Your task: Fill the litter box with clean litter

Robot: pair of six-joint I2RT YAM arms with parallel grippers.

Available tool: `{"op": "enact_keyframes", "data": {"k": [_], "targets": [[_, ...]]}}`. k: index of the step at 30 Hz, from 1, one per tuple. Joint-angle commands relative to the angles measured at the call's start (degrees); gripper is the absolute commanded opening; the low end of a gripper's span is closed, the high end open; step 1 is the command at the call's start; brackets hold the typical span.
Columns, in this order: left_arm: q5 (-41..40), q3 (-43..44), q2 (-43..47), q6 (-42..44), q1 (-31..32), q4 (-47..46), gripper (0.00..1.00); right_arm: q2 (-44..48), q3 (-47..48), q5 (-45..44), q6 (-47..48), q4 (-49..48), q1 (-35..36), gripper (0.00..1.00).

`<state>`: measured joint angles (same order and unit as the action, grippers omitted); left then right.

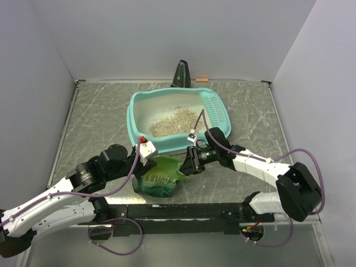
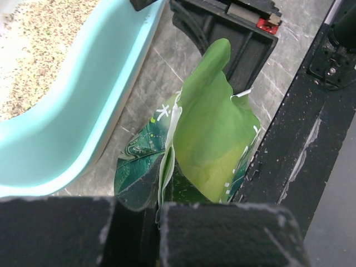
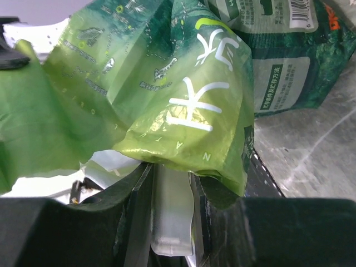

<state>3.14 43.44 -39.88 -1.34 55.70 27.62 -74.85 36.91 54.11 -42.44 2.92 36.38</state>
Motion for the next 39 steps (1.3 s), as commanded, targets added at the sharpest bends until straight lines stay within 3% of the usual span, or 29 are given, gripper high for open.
{"op": "enact_keyframes", "data": {"k": [1,7,13,20,30,39], "targets": [[0.47,-0.37,-0.11,-1.56,0.99,-2.57,0.01,5.40,-5.08,-0.84,-6.86,-14.05,1.50,0.00],[-0.94,-0.81,-0.73,-1.47,2.39,-2.48,0.01,10.15,-10.97,-2.34,-12.14,-21.29,1.41,0.00],[-1.91,-0.81,-1.08,-1.47,2.74,-2.30,0.01,17.35,-12.90,-4.10,-10.56,-15.05,0.27,0.00],[-2.08,-0.90,-1.08,-1.29,2.83,-2.48,0.01,28.61,-18.80,-6.12,-14.52,-14.61,-0.52,0.00],[-2.17,-1.34,-0.20,-1.20,3.45,-2.92,0.01,44.94,-23.19,-11.47,-19.61,-6.70,-1.40,0.00],[-2.52,-1.08,-1.34,-1.03,3.62,-2.74,0.01,56.28,-20.47,-16.74,-19.18,8.85,-1.66,0.00]]}}
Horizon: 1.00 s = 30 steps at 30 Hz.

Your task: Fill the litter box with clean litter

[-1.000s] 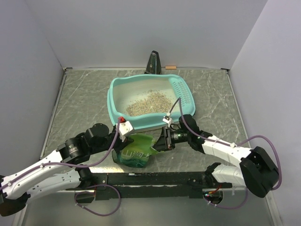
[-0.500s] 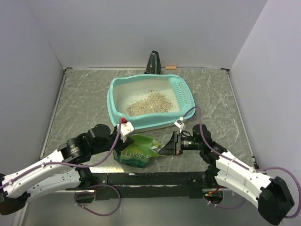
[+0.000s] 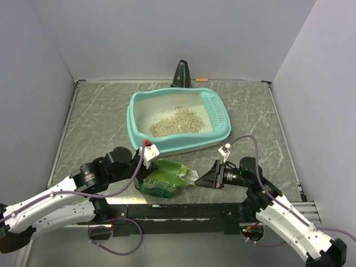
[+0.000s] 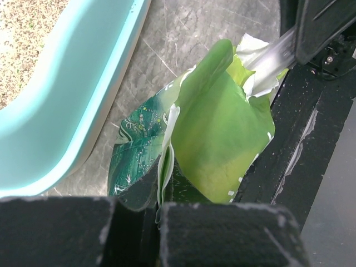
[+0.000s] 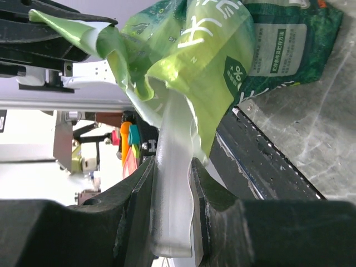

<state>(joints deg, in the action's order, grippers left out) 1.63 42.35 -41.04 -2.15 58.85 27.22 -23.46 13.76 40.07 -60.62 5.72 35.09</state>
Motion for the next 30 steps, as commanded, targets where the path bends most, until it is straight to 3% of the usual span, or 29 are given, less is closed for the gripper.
{"op": "enact_keyframes", "data": {"k": [1,6,16,30], "targets": [[-0.93,0.02,-0.10,-0.22,0.56,-2.26,0.01,5.79,3.02,-3.24,-0.73,7.37,-0.37,0.00],[-1.10,0.01,0.08,-0.22,0.56,-2.35,0.01,11.06,4.52,-5.88,-0.20,14.58,-0.55,0.00],[-1.01,0.02,-0.27,-0.31,0.57,-2.26,0.01,22.75,2.06,-10.98,-4.24,17.66,-0.46,0.00],[-1.19,-0.07,0.08,-0.40,0.56,-2.17,0.01,37.78,5.31,-15.02,-9.51,29.87,-0.55,0.00]]}}
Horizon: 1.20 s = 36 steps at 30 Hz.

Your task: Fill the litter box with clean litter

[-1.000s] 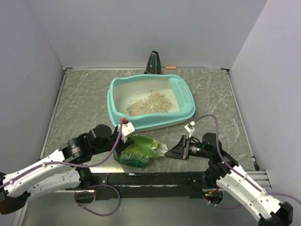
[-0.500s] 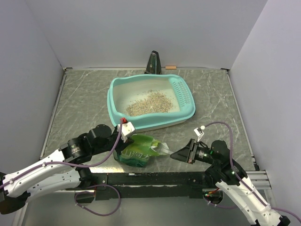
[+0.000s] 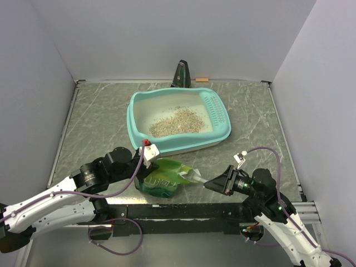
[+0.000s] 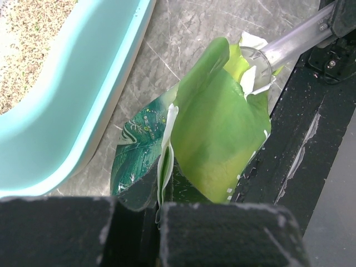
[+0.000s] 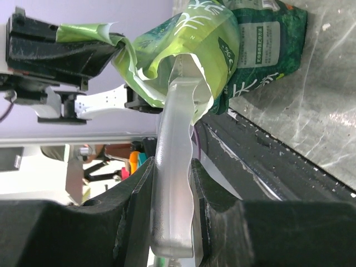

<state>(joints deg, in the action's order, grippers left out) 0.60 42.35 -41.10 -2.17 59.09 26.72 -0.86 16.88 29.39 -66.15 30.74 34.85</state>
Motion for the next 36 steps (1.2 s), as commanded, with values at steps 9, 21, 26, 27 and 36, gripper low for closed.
{"op": "enact_keyframes", "data": {"k": [9,21,26,27,36], "targets": [[-0.43,0.19,-0.73,-0.46,0.41,-1.58,0.01,16.51,5.08,-5.13,-4.60,5.03,-0.22,0.00],[-2.34,1.42,-8.11,-0.73,0.67,-1.84,0.01,12.20,6.49,-4.34,-3.55,-0.42,-0.31,0.00],[-2.18,1.16,-9.00,-1.25,0.94,-3.60,0.01,14.04,5.01,-5.48,-4.69,0.37,-0.31,0.00],[-2.53,0.72,-8.73,-1.25,1.03,-3.78,0.01,14.48,4.91,-5.92,-4.78,0.89,-0.22,0.00],[-4.38,0.63,-8.55,-1.60,1.03,-4.40,0.01,17.30,10.27,-9.96,-2.93,10.65,-0.22,0.00]]}}
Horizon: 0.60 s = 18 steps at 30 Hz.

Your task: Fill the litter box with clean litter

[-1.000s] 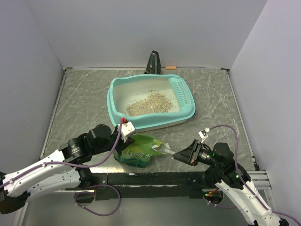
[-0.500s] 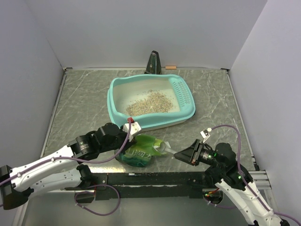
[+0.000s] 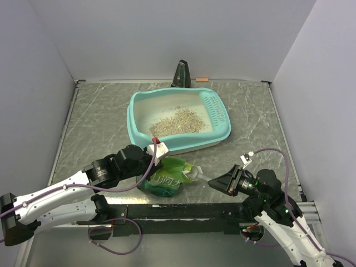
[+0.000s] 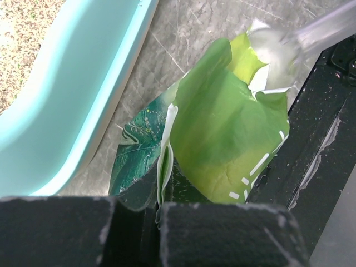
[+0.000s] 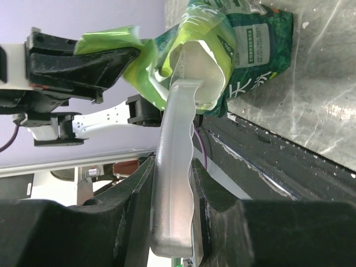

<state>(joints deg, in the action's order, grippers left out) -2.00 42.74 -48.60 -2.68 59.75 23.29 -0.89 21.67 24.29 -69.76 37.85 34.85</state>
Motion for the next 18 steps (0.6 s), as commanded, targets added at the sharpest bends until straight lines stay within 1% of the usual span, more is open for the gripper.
{"op": "enact_keyframes", "data": {"k": [1,5,14,18], "targets": [[-1.87,0.15,-1.41,-1.10,0.37,-0.96,0.01,17.49,6.79,-5.22,0.94,4.25,-0.22,0.00],[-2.75,0.15,-1.32,-1.10,0.37,-1.05,0.01,17.94,9.00,-6.27,1.20,8.20,-0.31,0.00],[-3.89,-0.38,0.17,-1.63,0.37,-1.76,0.01,18.02,12.87,-6.63,1.38,11.54,-0.31,0.00],[-5.64,-0.73,1.66,-1.89,0.46,-2.11,0.01,17.94,15.15,-6.63,1.64,14.26,-0.40,0.00]]}}
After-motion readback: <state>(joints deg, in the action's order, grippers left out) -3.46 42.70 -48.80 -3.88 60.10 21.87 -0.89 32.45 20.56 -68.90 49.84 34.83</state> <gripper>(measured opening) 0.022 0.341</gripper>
